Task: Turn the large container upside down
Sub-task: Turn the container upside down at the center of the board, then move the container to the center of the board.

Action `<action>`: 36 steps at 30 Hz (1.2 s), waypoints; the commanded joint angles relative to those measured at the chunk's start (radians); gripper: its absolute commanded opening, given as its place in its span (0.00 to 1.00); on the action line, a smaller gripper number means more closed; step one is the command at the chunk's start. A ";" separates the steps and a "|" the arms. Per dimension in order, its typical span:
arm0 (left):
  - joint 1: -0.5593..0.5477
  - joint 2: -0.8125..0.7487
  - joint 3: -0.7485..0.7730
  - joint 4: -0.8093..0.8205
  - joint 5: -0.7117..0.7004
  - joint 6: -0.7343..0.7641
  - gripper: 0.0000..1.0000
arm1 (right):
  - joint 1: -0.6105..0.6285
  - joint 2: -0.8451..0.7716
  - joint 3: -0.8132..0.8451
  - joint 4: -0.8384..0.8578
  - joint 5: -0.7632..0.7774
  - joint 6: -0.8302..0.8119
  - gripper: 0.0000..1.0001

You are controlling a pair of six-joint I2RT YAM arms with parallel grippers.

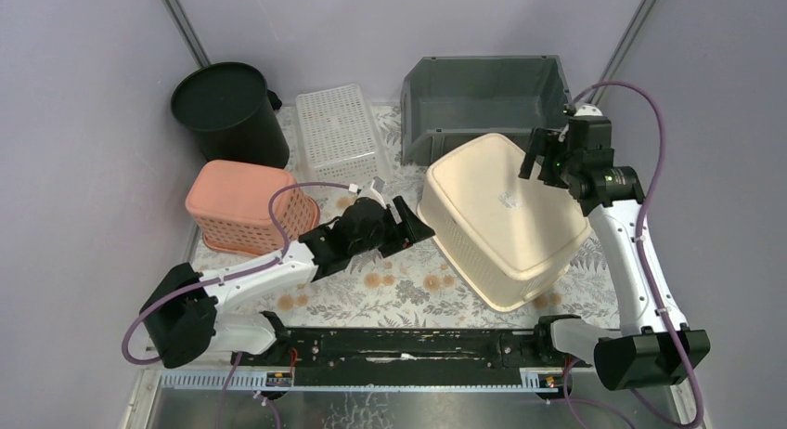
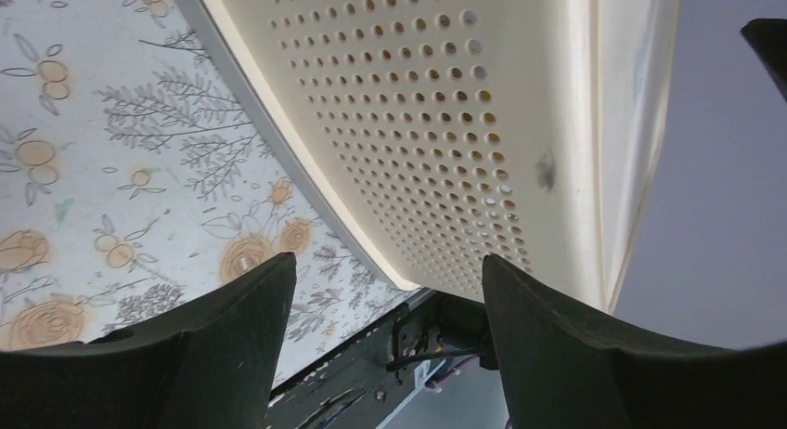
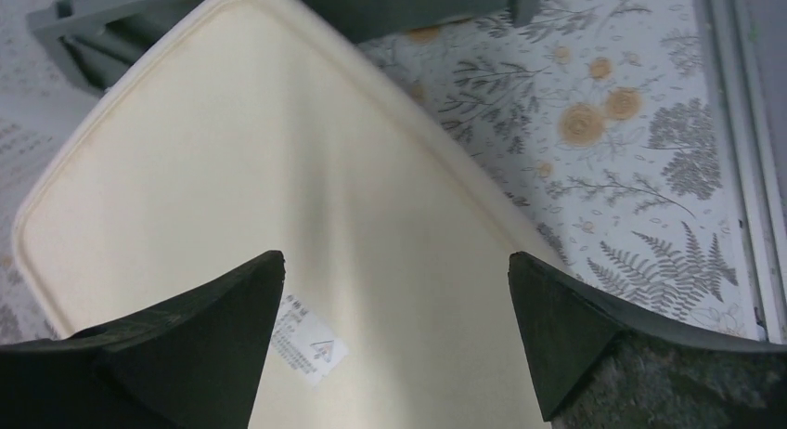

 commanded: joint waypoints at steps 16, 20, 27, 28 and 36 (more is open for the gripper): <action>-0.005 -0.028 0.094 -0.192 -0.033 0.089 1.00 | -0.237 -0.004 -0.220 0.218 -0.284 0.139 0.99; -0.005 -0.030 0.084 -0.179 -0.033 0.088 1.00 | -0.237 -0.036 -0.276 0.237 -0.348 0.160 0.98; -0.006 -0.018 0.084 -0.164 -0.035 0.086 1.00 | -0.237 -0.108 -0.357 0.237 -0.421 0.187 0.94; -0.005 -0.014 0.087 -0.162 -0.034 0.086 1.00 | -0.236 -0.118 -0.358 0.233 -0.420 0.186 0.93; -0.005 0.062 0.126 -0.150 -0.040 0.107 1.00 | -0.237 -0.190 -0.339 0.177 -0.467 0.203 0.91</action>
